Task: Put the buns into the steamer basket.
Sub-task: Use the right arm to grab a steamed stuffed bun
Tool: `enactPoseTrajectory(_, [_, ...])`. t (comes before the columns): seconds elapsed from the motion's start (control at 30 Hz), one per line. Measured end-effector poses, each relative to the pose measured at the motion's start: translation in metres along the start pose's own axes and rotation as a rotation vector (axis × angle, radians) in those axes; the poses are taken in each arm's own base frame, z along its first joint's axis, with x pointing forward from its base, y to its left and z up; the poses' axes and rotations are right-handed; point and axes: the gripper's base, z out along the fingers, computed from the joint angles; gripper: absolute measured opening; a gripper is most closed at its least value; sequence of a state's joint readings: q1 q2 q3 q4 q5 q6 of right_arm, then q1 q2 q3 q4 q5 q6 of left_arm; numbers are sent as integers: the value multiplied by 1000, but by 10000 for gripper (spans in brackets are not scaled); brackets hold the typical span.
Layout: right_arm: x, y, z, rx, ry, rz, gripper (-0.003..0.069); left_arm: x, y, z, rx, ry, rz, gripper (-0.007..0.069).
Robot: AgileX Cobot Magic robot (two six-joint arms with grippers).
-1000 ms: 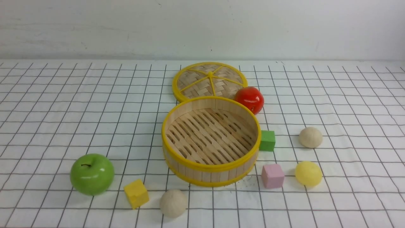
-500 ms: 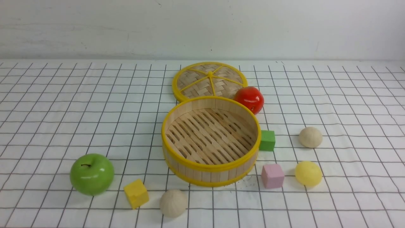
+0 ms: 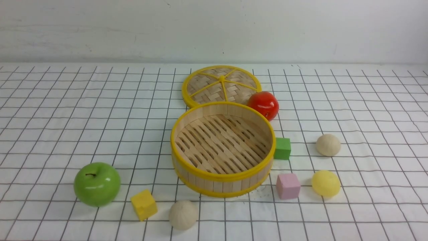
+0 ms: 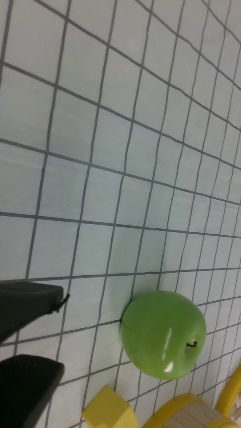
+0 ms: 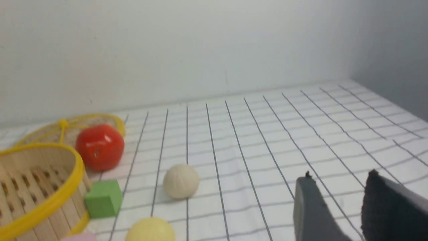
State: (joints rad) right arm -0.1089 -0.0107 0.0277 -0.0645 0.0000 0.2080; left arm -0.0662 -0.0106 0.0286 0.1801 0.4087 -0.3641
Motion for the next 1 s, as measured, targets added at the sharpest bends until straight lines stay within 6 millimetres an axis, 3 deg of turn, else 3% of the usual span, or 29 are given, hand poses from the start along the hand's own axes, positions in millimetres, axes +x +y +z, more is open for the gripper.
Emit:
enactPoseTrajectory(0.4, [-37, 7, -6, -95, -333, 155, 241, -4, -1, 0, 13, -43, 9, 238])
enactPoseTrajectory(0.5, [-64, 11, -9, -104, -370, 187, 241, -6, -2, 0, 26, -73, 7, 238])
enactPoseTrajectory(0.63, [-133, 20, 1, -94, -340, 217, 241, -8, -3, 0, 32, -89, 7, 238])
enactPoseTrajectory(0.67, [-138, 20, 6, -89, -320, 221, 241, -8, -3, 0, 32, -89, 7, 238])
enactPoseTrajectory(0.7, [-165, 24, 15, -78, -280, 238, 241, -8, -3, 0, 32, -91, 7, 238])
enactPoseTrajectory(0.73, [-177, 26, 24, -67, -244, 246, 241, -8, -3, 0, 33, -92, 7, 238])
enactPoseTrajectory(0.8, [-194, 28, 43, -40, -162, 240, 241, -8, -3, 0, 33, -93, 7, 238])
enactPoseTrajectory(0.83, [-197, 28, 47, -32, -141, 236, 241, -8, -3, 0, 33, -93, 7, 238])
enactPoseTrajectory(0.87, [-200, 28, 68, 4, -38, 216, 241, -8, -3, 0, 33, -93, 7, 238])
enactPoseTrajectory(0.9, [-203, 28, 75, 17, -9, 200, 241, -8, -3, 0, 33, -93, 7, 238])
enactPoseTrajectory(1.0, [-191, 23, 117, 86, 181, 116, 241, -8, -3, 0, 33, -93, 6, 238])
